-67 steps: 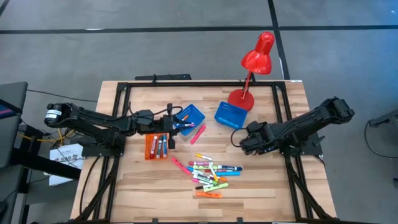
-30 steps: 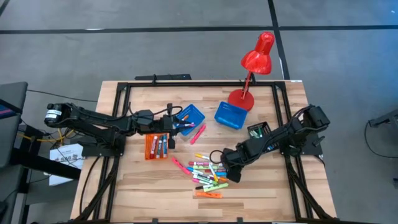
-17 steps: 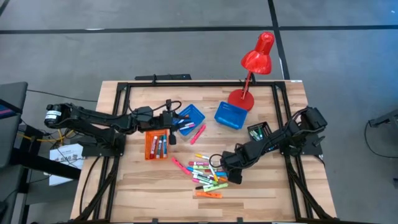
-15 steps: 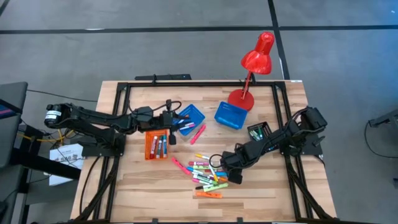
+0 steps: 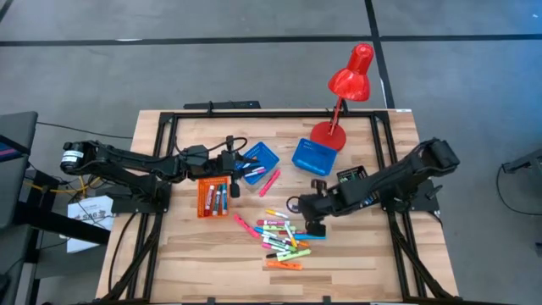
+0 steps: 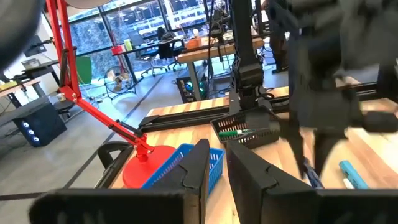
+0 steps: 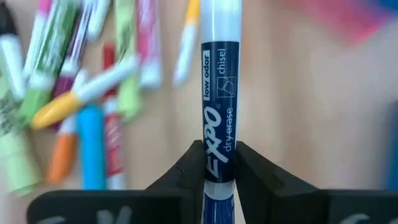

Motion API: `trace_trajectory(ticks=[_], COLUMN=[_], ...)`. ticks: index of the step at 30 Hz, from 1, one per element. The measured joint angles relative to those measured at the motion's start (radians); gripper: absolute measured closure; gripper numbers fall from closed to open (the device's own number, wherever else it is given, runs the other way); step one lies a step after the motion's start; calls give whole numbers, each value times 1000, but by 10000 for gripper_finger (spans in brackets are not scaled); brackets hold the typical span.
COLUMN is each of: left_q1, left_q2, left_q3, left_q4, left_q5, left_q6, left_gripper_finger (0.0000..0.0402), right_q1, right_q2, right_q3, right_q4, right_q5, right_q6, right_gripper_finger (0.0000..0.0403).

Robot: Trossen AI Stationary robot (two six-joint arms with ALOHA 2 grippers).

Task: Pick & Place Markers
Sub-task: Put the large dark blue marker pen into the orange bin

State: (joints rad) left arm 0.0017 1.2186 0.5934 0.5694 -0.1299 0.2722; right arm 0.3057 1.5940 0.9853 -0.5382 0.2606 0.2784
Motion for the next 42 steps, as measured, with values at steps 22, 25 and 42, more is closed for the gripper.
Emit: trace_trajectory(ticks=[22,25,42], left_q1=[-2,-2,-2], left_q2=[0,0,-1], left_q3=[-2,-2,1], left_q4=[-83,-81,-53], left_q5=[5,3,-44], left_q6=[-45,-53,-106], left_gripper_finger=[300,278,251], right_q1=[-222,-233,-201], right_q2=[2,16,-115], right_q3=[4,5,3], right_q4=[597,661,594], right_q5=[209,213,263], right_q6=[-535,-580,-604], right_gripper_finger=[340,340,339])
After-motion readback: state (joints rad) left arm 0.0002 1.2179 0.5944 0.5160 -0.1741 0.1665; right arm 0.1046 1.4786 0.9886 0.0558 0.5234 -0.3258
